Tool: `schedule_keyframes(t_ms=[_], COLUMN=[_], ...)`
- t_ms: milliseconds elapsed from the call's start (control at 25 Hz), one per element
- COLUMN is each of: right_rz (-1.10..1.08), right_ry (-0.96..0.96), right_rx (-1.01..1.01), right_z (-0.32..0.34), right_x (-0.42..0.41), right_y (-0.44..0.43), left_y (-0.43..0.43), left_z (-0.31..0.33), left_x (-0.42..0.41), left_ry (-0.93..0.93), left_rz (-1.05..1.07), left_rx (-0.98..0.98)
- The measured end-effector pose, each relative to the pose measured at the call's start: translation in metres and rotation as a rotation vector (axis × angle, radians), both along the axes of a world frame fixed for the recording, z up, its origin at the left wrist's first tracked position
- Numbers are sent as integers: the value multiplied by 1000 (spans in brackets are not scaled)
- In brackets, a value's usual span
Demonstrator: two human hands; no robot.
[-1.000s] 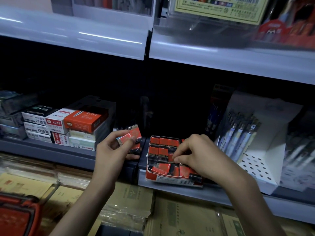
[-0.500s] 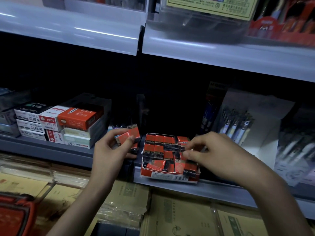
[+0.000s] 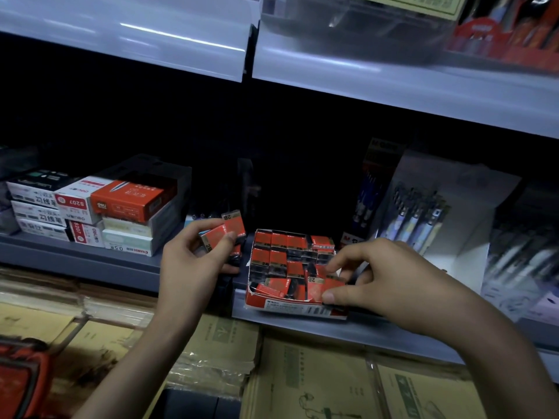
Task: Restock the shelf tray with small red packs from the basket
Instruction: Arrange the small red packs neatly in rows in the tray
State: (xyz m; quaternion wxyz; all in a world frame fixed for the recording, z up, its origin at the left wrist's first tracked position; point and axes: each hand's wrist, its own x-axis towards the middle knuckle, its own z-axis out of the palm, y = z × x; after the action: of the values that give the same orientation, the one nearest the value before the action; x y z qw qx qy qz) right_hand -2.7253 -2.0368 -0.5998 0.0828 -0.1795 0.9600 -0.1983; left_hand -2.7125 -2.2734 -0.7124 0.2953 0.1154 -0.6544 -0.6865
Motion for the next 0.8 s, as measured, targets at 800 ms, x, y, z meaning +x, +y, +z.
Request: schedule_keyframes(t_ms=[800], right_rz=[16], right_ry=[63], right_rx=[-396], right_z=[-20], right_x=[-47], right_y=[-15], left_y=[4], left_z=[-4], left_x=[-3], left_ry=[5], left_rz=[50], left_rx=[-31])
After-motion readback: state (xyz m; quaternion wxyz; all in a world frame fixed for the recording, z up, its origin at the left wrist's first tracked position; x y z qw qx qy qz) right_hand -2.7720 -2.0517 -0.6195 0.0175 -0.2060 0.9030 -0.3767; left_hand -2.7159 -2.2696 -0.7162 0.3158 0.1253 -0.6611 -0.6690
